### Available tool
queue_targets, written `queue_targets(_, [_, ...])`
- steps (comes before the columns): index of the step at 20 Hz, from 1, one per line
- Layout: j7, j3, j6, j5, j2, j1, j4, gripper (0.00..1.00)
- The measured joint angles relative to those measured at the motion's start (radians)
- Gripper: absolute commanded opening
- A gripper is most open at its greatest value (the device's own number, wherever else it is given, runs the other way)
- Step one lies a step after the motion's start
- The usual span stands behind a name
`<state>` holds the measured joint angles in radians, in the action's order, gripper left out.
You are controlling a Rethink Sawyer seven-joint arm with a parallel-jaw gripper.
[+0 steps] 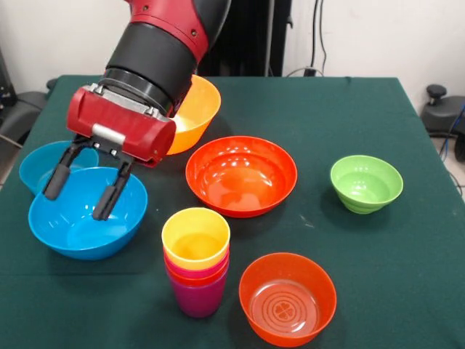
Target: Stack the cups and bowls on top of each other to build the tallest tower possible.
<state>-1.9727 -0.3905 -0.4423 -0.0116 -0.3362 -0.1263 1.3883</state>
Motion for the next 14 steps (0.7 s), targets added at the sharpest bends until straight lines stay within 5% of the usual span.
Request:
queue_targets(4, [0.000,0.133,0.146,0.033,-0.060,-0.100,0.010,1.00])
queue_targets(7, [0.000,0.261,0.392,0.062,-0.123,-0.239,0.017,1.00])
queue_targets(10, [0.000,0.307,0.569,0.069,-0.162,-0.319,0.018,1.00])
queue_targets(14, [0.000,0.327,0.664,0.081,-0.193,-0.360,0.019,1.00])
